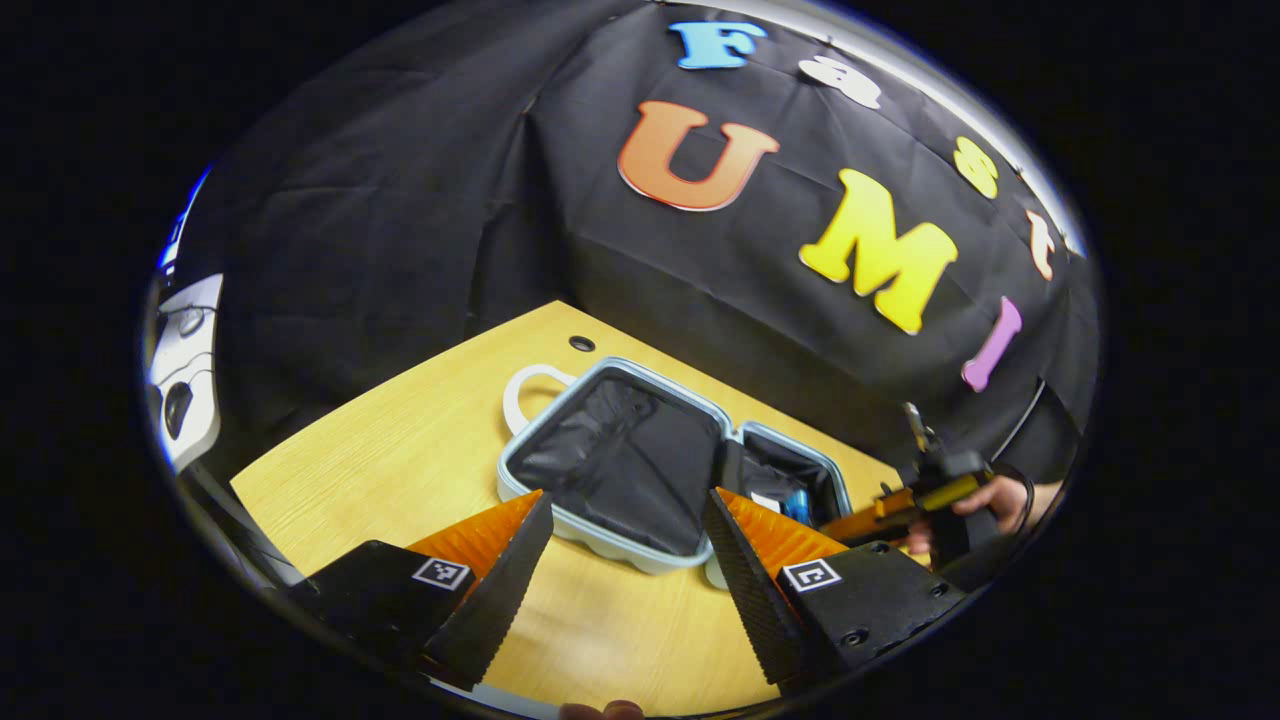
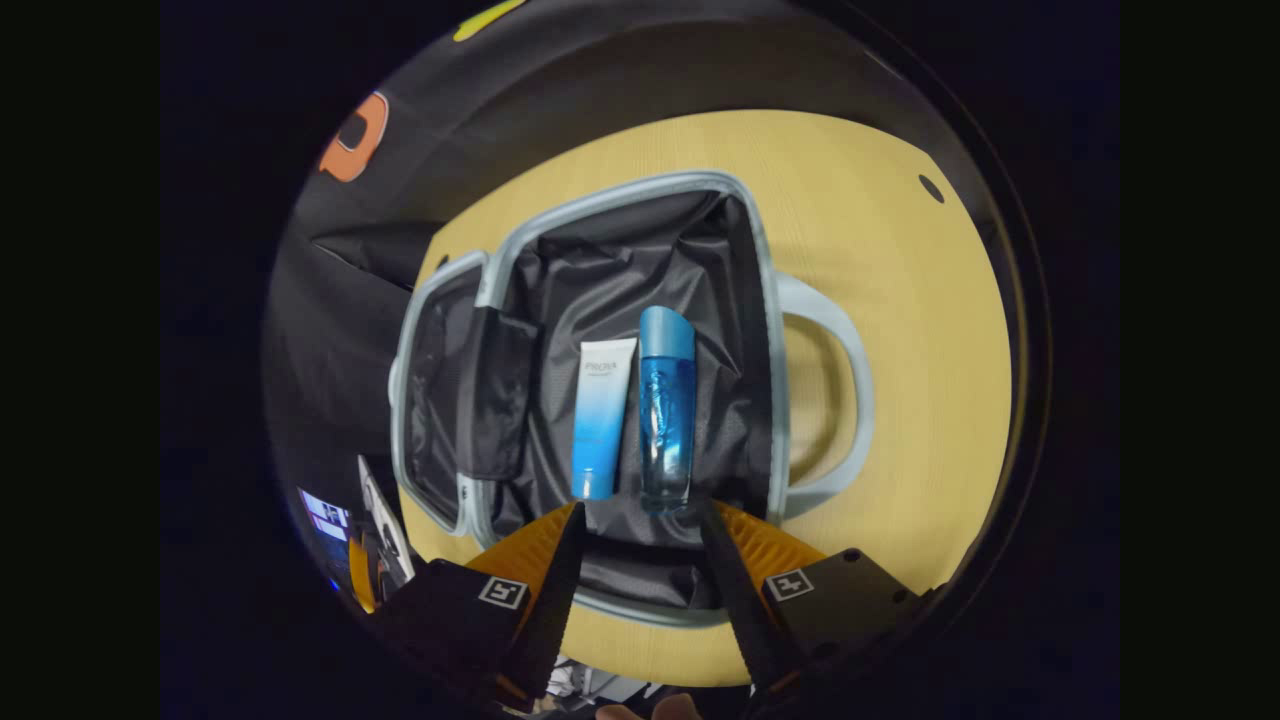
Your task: First open the suitcase, pack the skin care products into it, and then close the suitcase.
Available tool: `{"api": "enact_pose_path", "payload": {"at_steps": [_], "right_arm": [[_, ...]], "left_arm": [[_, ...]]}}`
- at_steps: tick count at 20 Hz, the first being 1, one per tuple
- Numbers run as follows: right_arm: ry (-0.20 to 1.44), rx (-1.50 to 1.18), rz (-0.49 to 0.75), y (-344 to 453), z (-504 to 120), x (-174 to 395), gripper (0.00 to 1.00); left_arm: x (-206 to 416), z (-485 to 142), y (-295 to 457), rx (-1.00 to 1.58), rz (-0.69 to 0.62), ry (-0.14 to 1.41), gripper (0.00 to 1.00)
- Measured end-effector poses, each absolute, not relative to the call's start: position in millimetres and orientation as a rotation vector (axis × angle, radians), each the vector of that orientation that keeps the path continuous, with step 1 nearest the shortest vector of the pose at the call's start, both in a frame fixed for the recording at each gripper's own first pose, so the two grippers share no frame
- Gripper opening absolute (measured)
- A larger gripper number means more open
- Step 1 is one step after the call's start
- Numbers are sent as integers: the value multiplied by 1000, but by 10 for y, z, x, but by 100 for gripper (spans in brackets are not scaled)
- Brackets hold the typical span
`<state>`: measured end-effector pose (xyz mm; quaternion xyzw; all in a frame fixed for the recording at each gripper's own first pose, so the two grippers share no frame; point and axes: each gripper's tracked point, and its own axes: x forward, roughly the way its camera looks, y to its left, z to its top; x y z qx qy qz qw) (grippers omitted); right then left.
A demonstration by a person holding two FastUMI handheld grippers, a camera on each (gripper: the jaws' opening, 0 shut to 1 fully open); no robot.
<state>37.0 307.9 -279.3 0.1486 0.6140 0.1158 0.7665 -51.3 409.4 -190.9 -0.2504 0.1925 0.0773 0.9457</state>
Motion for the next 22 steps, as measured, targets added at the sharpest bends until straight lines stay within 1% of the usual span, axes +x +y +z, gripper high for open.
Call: {"api": "enact_pose_path", "payload": {"at_steps": [1, 2, 3, 5, 7, 9, 12, 14, 16, 17, 18, 19, 20, 21, 22], "right_arm": [[1292, 309, 268, 2999, -2705, 361, 65], [1242, 287, 285, 2903, -2582, 366, 65], [1174, 258, 296, 2798, -2441, 399, 71], [1019, 189, 318, 2571, -2101, 488, 71], [916, 136, 348, 2410, -1823, 443, 71], [877, 77, 341, 2199, -1684, 313, 71], [860, -4, 324, 1936, -1632, 164, 71], [847, -22, 319, 1853, -1587, 109, 71], [826, -20, 321, 1845, -1505, 96, 71], [817, -13, 324, 1861, -1469, 100, 66], [809, 0, 323, 1875, -1433, 107, 66], [803, 20, 329, 1912, -1414, 114, 71], [802, 37, 332, 1925, -1398, 113, 71], [795, 41, 334, 1910, -1383, 105, 67], [785, 38, 336, 1892, -1366, 104, 66]], "left_arm": [[-353, -1989, 4241, -541, 160, 392, 98], [-210, -2073, 4390, -567, 163, 401, 98], [-65, -2177, 4528, -576, 169, 419, 98], [200, -2387, 4857, -577, 210, 448, 96], [459, -2562, 5085, -601, 232, 485, 96], [657, -2760, 5221, -566, 236, 529, 96], [915, -3041, 5298, -540, 227, 605, 94], [1026, -3207, 5359, -545, 249, 655, 88], [1108, -3270, 5378, -548, 251, 675, 79], [1163, -3290, 5371, -551, 251, 685, 70], [1172, -3343, 5369, -541, 258, 717, 66], [1167, -3404, 5378, -533, 267, 741, 55], [1152, -3394, 5359, -528, 267, 763, 48], [1175, -3407, 5306, -519, 252, 780, 46], [1137, -3405, 5313, -490, 260, 805, 24]]}}
